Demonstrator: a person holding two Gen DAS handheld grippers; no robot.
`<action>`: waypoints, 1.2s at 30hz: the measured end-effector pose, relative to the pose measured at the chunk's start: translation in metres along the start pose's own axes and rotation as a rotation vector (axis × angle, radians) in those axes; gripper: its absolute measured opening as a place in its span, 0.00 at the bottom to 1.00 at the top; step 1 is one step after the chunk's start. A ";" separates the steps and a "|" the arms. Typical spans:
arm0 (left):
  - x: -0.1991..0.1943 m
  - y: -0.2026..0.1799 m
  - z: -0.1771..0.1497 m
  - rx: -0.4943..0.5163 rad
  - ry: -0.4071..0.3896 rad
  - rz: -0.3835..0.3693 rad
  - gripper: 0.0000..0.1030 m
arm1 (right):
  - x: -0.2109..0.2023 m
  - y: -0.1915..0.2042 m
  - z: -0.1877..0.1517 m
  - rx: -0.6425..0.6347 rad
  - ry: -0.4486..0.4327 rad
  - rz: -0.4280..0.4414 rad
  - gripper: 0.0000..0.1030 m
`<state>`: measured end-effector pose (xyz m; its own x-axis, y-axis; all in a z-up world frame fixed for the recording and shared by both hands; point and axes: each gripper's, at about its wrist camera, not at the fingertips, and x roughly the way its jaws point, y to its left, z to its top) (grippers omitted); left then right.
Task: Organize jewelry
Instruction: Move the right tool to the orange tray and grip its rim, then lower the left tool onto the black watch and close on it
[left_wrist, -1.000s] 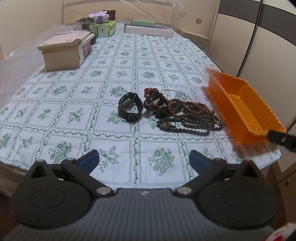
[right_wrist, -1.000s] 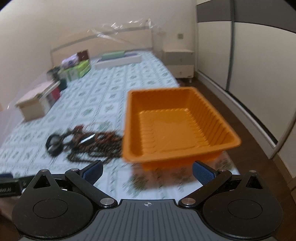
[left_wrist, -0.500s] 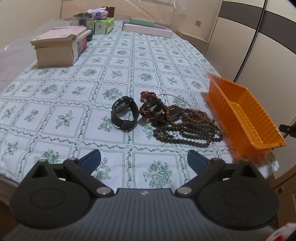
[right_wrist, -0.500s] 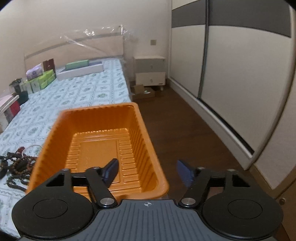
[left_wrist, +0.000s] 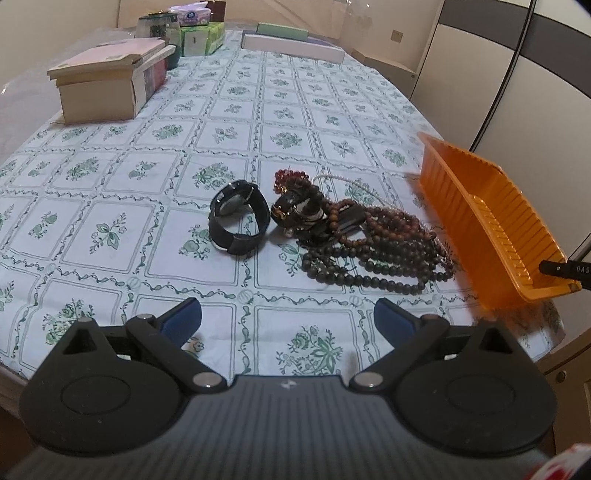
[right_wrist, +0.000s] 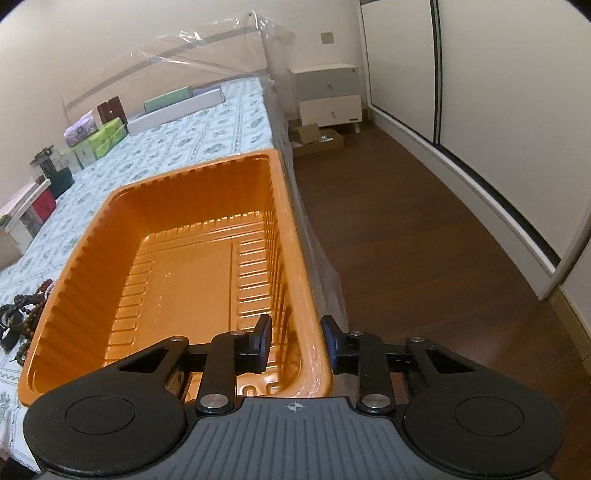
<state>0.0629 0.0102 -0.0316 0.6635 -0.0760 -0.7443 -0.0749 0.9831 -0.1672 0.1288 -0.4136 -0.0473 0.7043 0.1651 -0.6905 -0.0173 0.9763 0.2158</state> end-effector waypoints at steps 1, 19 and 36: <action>0.001 -0.001 0.000 0.002 0.002 -0.002 0.96 | 0.001 -0.002 0.000 0.007 0.009 0.007 0.29; -0.006 -0.002 0.001 0.029 -0.019 -0.011 0.96 | -0.021 0.033 0.016 -0.104 -0.016 -0.083 0.08; 0.011 0.001 0.015 0.143 -0.059 -0.017 0.88 | -0.023 0.085 0.029 -0.399 -0.043 -0.251 0.07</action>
<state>0.0812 0.0133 -0.0301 0.7065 -0.0875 -0.7022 0.0412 0.9957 -0.0825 0.1320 -0.3381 0.0068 0.7504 -0.0803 -0.6561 -0.1085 0.9642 -0.2420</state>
